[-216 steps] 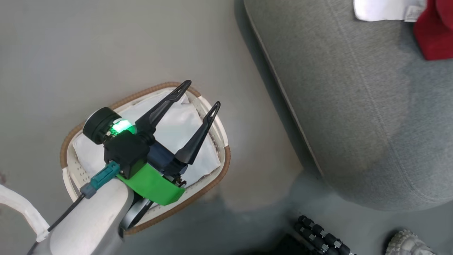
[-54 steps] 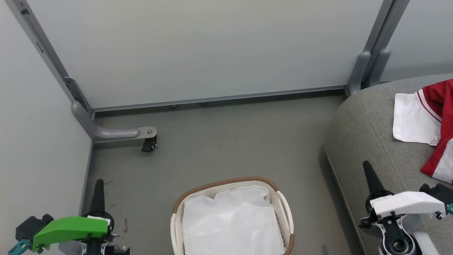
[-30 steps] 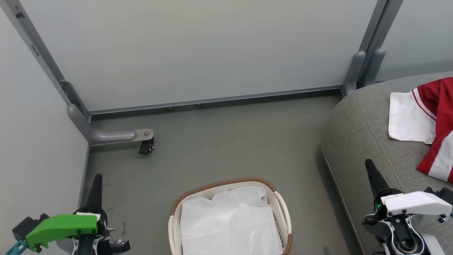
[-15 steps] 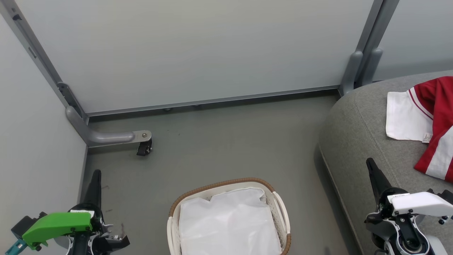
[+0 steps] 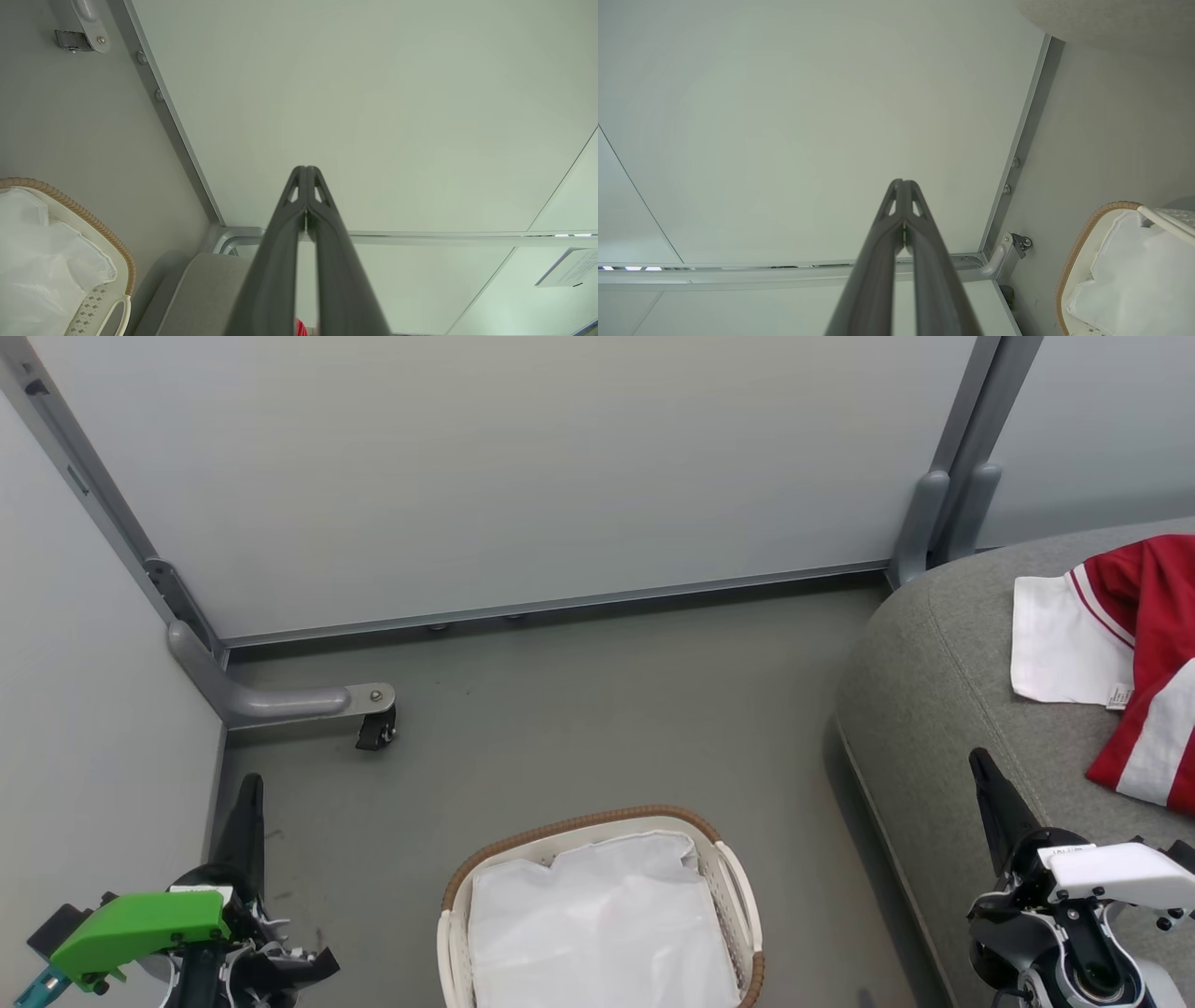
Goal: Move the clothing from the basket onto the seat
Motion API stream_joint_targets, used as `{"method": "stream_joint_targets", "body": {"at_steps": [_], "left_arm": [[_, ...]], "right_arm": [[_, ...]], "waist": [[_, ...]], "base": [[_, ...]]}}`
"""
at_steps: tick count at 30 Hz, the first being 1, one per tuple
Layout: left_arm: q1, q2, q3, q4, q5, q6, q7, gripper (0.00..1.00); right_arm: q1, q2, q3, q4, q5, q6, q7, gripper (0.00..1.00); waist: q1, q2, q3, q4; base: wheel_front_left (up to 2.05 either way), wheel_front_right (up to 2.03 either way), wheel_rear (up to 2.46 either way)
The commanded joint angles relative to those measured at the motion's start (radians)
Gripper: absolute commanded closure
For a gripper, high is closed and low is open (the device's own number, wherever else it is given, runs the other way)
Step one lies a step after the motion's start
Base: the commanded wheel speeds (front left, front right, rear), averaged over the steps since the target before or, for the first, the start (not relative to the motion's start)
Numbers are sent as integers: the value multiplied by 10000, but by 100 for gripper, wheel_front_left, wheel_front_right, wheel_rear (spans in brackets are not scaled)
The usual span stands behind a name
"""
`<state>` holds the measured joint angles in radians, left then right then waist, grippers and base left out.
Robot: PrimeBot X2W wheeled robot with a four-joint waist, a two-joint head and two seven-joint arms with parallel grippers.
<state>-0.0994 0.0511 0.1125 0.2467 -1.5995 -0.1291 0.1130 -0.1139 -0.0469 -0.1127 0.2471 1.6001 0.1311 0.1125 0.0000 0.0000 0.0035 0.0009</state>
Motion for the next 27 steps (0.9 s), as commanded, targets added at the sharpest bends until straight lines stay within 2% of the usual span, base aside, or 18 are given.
{"method": "stream_joint_targets", "body": {"at_steps": [1,27], "left_arm": [[-167,-19,54,-49,-185,-28,56,100],[-140,-10,42,-38,-153,-29,48,100]], "right_arm": [[110,-62,-40,-60,185,-7,50,100],[109,-61,-33,-48,143,-7,43,100]], "waist": [[0,0,-3,-9],[0,0,-4,-9]], "base": [[0,0,0],[0,0,0]]}}
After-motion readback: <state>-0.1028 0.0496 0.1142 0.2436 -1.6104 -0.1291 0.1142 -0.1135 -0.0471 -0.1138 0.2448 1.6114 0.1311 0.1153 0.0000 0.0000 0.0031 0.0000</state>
